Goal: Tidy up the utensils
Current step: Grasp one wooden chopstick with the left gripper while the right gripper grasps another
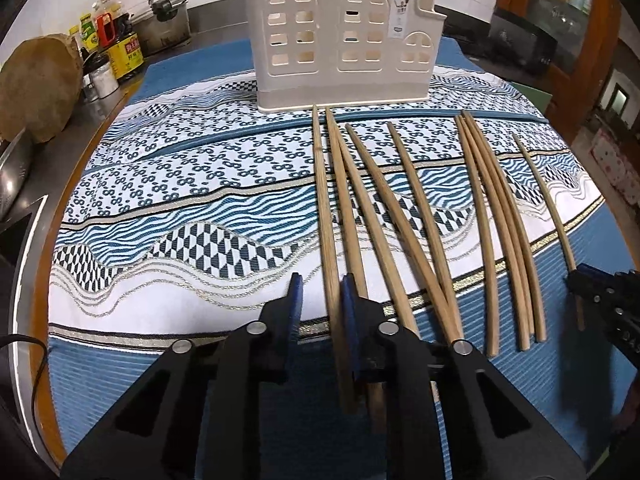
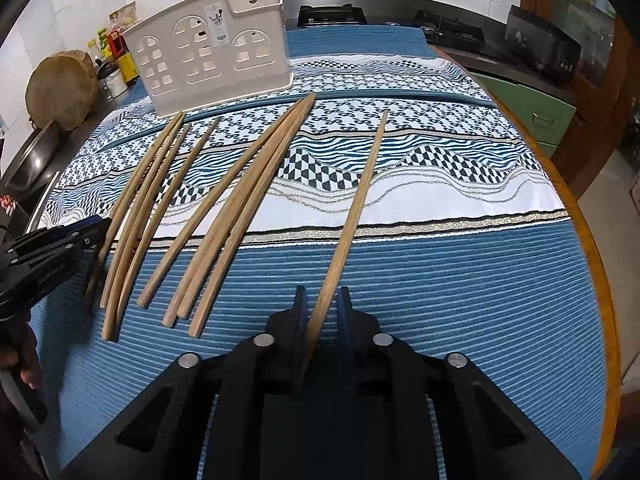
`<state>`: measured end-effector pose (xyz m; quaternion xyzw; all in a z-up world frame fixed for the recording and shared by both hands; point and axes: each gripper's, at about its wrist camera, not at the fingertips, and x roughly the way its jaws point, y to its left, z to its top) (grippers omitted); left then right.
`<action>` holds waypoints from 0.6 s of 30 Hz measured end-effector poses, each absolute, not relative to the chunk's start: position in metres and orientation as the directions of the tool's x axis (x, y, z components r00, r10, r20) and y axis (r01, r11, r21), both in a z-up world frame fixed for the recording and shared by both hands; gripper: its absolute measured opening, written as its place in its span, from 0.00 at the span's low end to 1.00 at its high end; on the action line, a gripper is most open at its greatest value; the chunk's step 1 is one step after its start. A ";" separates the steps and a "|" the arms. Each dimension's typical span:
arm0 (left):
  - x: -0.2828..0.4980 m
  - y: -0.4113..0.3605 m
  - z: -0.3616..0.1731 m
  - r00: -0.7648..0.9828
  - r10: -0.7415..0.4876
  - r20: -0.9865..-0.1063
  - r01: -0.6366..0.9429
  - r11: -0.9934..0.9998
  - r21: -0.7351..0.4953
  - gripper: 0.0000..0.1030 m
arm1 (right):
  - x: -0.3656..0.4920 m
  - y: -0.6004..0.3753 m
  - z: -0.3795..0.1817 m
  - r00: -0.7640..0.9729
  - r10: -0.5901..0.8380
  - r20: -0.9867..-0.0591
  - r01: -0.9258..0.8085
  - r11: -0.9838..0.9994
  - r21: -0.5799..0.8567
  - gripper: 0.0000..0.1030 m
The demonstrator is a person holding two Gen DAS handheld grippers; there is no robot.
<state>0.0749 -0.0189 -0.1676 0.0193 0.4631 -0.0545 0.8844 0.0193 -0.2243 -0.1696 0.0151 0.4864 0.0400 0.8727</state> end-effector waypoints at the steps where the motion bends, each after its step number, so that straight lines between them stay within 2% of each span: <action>1: 0.075 -0.017 -0.167 0.565 -0.079 -0.821 0.108 0.994 -0.021 0.16 | 0.019 -0.224 -0.170 0.524 0.084 -0.848 -0.054 0.996 0.066 0.12; 9: 0.069 -0.013 -0.168 0.573 -0.078 -0.816 0.086 0.996 -0.036 0.15 | 0.020 -0.225 -0.170 0.531 0.072 -0.844 -0.042 0.997 0.059 0.11; 15: 0.069 -0.020 -0.169 0.586 -0.049 -0.809 0.083 0.997 0.000 0.15 | 0.022 -0.225 -0.171 0.545 0.071 -0.836 -0.044 0.997 0.056 0.11; 18: 0.070 -0.016 -0.169 0.587 -0.069 -0.806 0.084 0.996 -0.024 0.14 | 0.020 -0.228 -0.170 0.549 0.070 -0.833 -0.040 0.998 0.058 0.07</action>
